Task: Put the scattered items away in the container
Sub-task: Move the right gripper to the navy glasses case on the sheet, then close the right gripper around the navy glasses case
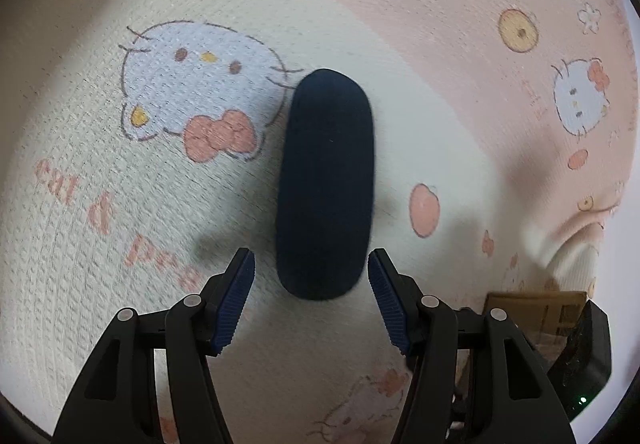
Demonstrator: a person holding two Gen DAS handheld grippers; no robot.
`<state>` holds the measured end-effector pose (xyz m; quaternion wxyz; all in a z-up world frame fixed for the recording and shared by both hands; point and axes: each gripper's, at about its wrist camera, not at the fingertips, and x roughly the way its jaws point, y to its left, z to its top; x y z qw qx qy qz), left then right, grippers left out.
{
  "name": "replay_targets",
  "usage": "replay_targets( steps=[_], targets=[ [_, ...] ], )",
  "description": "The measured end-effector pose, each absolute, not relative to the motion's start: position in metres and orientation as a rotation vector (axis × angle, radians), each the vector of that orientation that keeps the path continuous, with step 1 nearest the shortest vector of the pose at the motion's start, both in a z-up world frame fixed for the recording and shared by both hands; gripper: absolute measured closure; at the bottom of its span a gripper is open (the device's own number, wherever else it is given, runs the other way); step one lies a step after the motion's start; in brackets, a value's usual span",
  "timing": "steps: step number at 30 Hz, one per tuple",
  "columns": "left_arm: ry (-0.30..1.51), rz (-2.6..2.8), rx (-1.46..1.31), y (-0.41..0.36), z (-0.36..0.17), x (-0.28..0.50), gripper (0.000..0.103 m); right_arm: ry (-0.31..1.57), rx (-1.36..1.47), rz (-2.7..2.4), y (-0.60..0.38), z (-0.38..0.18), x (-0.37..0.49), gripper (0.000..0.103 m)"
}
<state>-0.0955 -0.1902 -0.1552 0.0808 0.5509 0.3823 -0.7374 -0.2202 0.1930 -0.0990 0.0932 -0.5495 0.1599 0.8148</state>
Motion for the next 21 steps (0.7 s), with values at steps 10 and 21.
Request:
replay_targets(
  steps=[10, 21],
  targets=[
    [1.208, -2.243, 1.690, -0.195, -0.172, -0.109, 0.057, 0.764, -1.408, 2.549, 0.192, -0.124, -0.249, 0.027],
    [1.287, -2.257, 1.665, -0.200, -0.179, -0.107, 0.061, 1.179, -1.188, 2.525, 0.215, -0.142, -0.256, 0.060]
  ],
)
